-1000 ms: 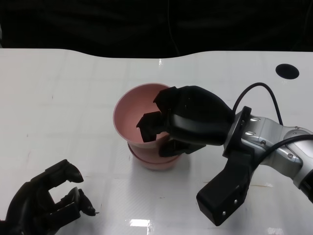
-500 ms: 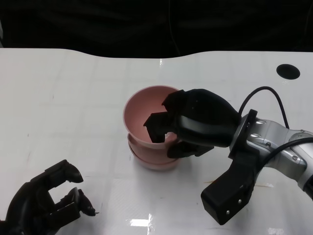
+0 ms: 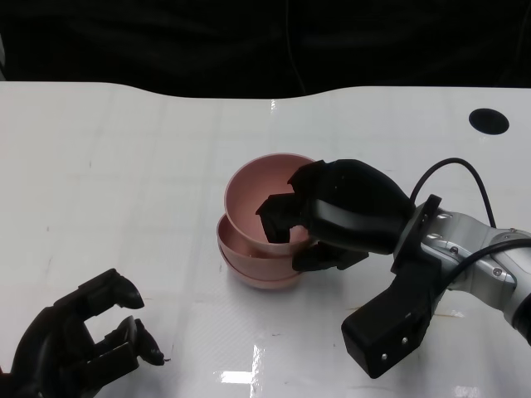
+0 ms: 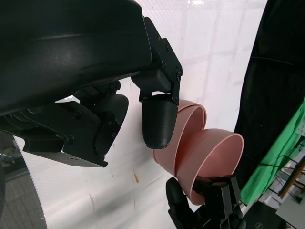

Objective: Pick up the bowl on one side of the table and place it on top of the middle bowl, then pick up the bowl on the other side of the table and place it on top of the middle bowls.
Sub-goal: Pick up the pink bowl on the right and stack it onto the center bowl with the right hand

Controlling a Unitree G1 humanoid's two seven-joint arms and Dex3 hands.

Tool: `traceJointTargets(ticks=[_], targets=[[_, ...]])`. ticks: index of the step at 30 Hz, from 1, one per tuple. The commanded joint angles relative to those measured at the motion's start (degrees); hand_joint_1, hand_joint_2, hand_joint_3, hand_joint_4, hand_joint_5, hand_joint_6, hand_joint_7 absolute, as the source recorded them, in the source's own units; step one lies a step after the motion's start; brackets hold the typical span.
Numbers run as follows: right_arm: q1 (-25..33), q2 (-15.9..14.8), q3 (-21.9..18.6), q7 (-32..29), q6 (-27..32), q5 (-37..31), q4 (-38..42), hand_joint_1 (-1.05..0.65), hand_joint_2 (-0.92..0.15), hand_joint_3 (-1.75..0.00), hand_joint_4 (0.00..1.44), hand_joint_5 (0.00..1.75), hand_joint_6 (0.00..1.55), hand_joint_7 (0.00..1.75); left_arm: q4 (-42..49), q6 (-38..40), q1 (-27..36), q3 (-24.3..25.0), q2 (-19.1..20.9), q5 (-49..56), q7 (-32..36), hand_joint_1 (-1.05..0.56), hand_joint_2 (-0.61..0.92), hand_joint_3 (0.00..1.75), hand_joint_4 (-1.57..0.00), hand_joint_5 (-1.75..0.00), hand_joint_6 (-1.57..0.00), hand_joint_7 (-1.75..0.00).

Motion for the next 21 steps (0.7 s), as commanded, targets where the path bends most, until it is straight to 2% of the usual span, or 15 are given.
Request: traceJointTargets(ticks=[1, 8, 13, 21], targets=[[-1.3, -0.1, 0.4, -0.7, 0.1, -0.3, 0.3, -0.24, -0.72, -0.43, 0.89, 1.75, 0.67, 1.48, -0.1, -0.6, 0.3, 0.4, 0.5, 0.2, -0.3, 0.19, 0.86, 1.29, -0.77, -1.75, -0.65, -1.75], [-2.1, 0.2, 1.0, -0.9, 0.4, -0.2, 0.7, -0.24, -0.74, -0.39, 0.9, 1.75, 0.71, 1.36, 0.0, -0.3, 0.2, 0.4, 0.5, 0.3, 0.0, 0.19, 0.86, 1.28, -0.75, -1.75, -0.64, -1.75], [-2.8, 0.9, 1.5, -0.2, 0.4, 0.1, 1.7, -0.25, -0.76, -0.39, 0.88, 1.75, 0.7, 1.39, 0.7, -1.5, 0.3, 0.2, 0.5, 0.4, -0.9, 0.18, 0.86, 1.28, -0.76, -1.75, -0.64, -1.75], [-3.8, 1.7, 2.0, -0.7, 0.0, 0.0, 3.7, -0.28, -0.8, -0.34, 0.88, 1.75, 0.74, 1.24, 0.1, -0.9, 0.3, 0.0, 0.1, 0.7, 0.0, 0.18, 0.83, 1.28, -0.78, -1.75, -0.65, -1.75]])
